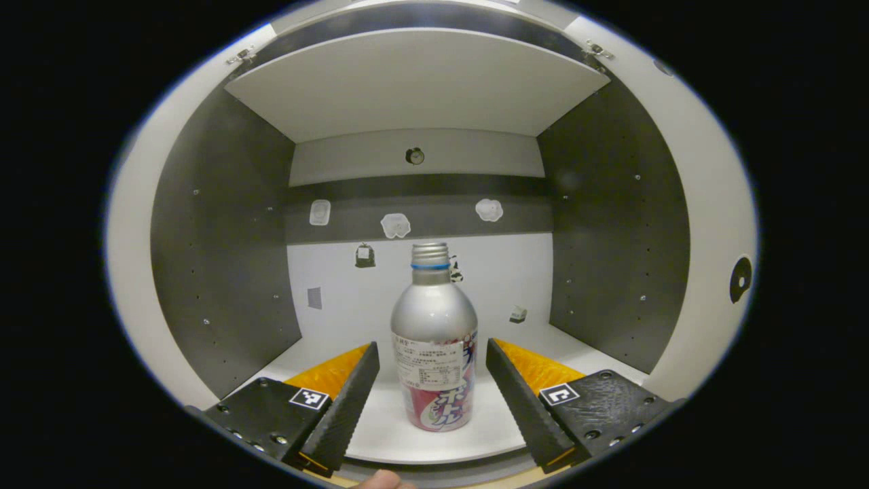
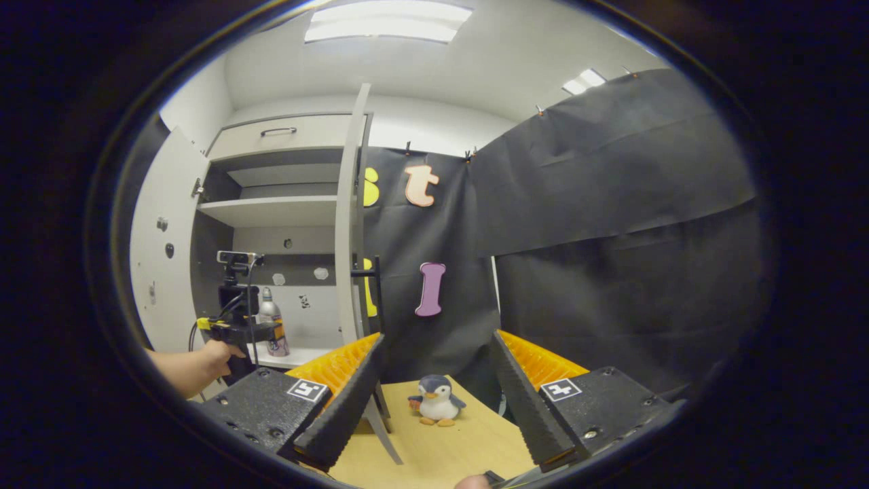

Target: Grasp the bottle in the cabinet with the left hand and place it on the coaster, then close the right door with the right hand and the left door with the left hand.

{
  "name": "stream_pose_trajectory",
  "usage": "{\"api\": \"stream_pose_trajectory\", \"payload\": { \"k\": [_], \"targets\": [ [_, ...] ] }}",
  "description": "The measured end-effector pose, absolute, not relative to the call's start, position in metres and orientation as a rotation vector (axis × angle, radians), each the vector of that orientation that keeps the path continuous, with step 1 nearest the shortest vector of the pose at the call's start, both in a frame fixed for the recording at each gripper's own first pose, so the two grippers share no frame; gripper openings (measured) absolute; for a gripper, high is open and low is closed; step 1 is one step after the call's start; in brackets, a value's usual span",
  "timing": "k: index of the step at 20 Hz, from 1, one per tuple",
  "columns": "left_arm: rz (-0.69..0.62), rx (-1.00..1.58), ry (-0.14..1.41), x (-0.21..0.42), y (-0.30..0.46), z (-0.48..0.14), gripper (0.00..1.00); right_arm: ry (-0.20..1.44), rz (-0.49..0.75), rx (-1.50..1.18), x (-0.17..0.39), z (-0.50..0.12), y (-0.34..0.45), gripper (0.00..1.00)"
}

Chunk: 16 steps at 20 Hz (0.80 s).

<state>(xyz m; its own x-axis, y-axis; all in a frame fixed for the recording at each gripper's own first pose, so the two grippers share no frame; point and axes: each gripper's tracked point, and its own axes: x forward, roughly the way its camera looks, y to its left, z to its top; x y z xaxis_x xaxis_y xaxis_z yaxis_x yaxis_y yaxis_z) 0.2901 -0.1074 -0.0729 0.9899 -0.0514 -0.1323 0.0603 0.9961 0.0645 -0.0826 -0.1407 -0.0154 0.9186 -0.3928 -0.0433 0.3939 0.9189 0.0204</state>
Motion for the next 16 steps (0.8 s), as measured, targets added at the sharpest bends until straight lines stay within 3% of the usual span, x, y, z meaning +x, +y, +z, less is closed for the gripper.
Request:
{"api": "stream_pose_trajectory", "payload": {
  "k": [7, 9, 16],
  "targets": [
    [-0.047, 0.051, 0.19, 0.32, -0.108, -0.09, 0.96, 0.049, -0.431, 0.026, -0.083, -0.02, -0.144, 0.99],
    [-0.045, 0.051, 0.189, 0.32, -0.108, -0.09, 0.81, 0.052, -0.434, 0.022, -0.085, -0.021, -0.145, 0.99],
    [-0.05, 0.023, 0.153, 0.295, -0.106, -0.073, 0.77, 0.055, -0.403, 0.026, -0.083, -0.021, -0.143, 1.0]
  ]
}}
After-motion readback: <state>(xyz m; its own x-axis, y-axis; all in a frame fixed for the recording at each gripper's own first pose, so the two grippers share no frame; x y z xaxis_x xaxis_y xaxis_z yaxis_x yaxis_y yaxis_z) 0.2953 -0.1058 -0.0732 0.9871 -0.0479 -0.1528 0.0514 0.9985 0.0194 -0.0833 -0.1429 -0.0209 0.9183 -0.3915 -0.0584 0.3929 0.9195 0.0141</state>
